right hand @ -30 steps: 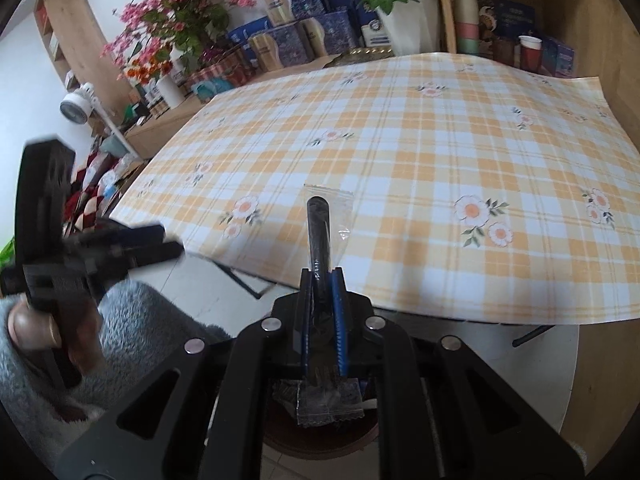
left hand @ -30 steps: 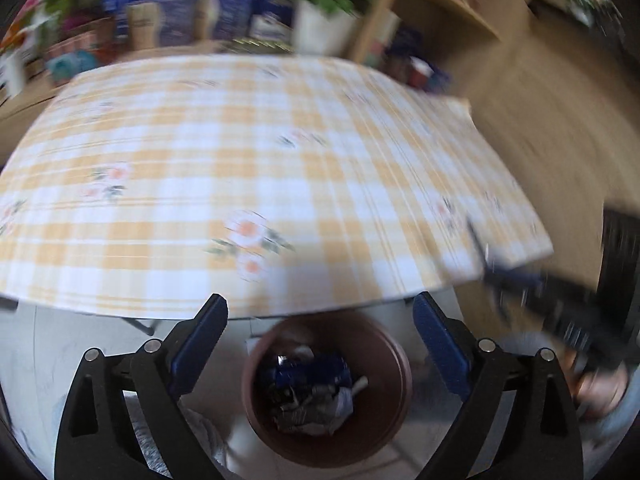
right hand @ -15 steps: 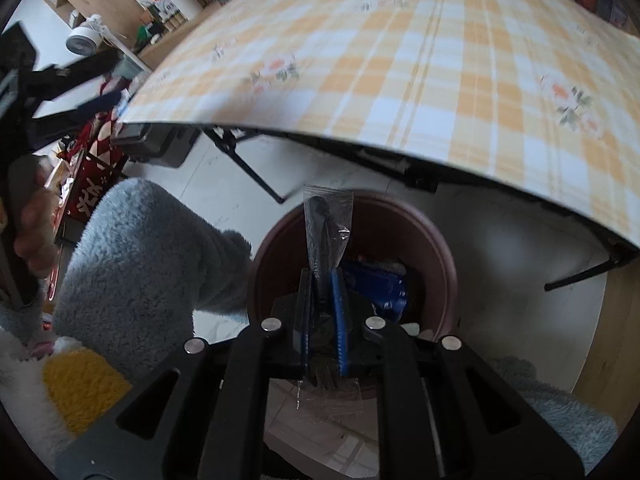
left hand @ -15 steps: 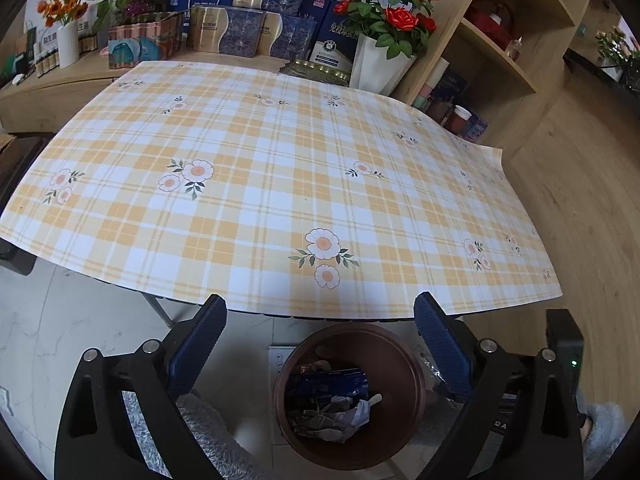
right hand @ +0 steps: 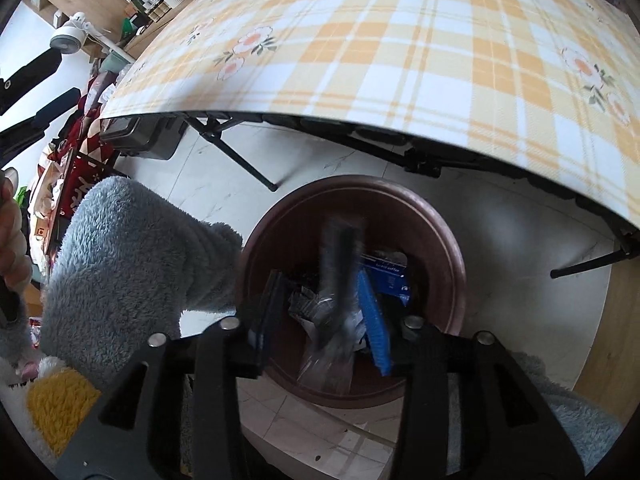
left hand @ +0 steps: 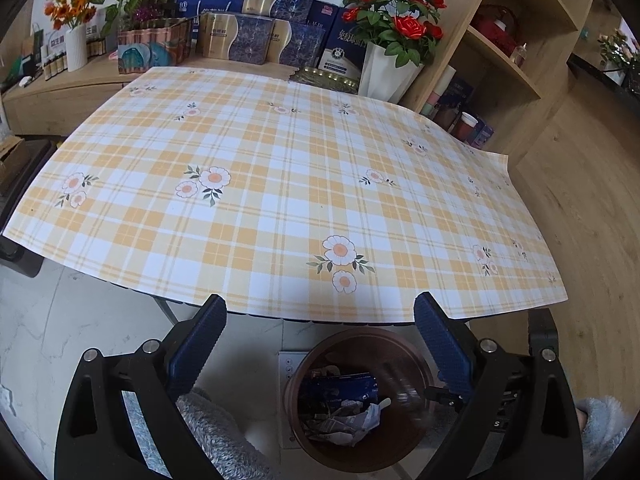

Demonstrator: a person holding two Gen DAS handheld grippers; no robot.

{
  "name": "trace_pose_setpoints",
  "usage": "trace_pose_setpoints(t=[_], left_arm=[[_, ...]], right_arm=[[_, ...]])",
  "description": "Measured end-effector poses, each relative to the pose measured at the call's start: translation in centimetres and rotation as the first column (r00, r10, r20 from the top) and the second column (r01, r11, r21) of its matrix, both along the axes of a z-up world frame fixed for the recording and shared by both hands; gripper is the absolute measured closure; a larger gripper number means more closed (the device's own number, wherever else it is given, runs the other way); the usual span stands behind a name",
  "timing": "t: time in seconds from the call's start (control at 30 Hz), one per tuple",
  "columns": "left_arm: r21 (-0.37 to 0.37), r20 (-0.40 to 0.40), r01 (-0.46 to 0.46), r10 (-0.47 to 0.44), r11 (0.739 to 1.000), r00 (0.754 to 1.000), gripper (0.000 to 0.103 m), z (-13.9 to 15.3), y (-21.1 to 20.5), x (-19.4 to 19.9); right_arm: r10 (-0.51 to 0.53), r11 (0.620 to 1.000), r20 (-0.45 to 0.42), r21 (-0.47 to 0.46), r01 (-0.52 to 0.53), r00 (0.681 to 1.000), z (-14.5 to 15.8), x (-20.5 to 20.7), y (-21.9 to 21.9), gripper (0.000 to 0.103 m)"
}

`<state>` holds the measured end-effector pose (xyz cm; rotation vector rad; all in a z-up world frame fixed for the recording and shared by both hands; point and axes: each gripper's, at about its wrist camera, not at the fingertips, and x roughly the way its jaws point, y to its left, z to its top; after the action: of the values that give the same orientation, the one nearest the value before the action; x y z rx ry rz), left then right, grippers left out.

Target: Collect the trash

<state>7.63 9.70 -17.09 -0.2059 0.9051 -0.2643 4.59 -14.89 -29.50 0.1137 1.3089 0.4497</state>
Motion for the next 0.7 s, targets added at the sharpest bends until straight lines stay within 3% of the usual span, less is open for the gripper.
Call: trace_pose_setpoints(t=[0.1, 0.2, 0.37, 0.57, 0.7], left_arm=[[-0.001, 0.011, 0.001, -0.001, 1.0, 1.0, 0.011, 0.5, -0.2, 0.1], [0.001, 0.021, 0.021, -0.021, 1.0, 1.0, 0.011, 1.3, -0.7, 0.6], [0.081, 0.11, 0.047, -0.055, 0.996, 0.992, 0.009, 4.6, -2.5, 1.4], [0.085, 0.273, 0.06, -0.081, 0.995, 0.958, 0.006, 10.1, -4.4, 1.6], [0.095, 0.354, 0.049, -0.08, 0.994, 0.932, 0.006, 13.3, -5.6, 1.3]], right_arm=[[-0.018, 1.0, 0.054, -0.011, 0.019, 0.998, 1.5, 0.2, -0.5, 0.023], [-0.03, 0.999, 0.123, -0.038, 0.035, 0.992, 3.7, 0.8, -1.1, 0.012], [-0.068, 0.991, 0.29, -0.094, 0.099, 0.954, 9.4, 2.3, -3.0, 0.007], [-0.156, 0.971, 0.481, -0.087, 0.224, 0.862, 17.2, 3.4, -6.1, 0.006], [-0.18, 0.954, 0.595, -0.09, 0.288, 0.783, 22.3, 3.2, -7.6, 0.006]])
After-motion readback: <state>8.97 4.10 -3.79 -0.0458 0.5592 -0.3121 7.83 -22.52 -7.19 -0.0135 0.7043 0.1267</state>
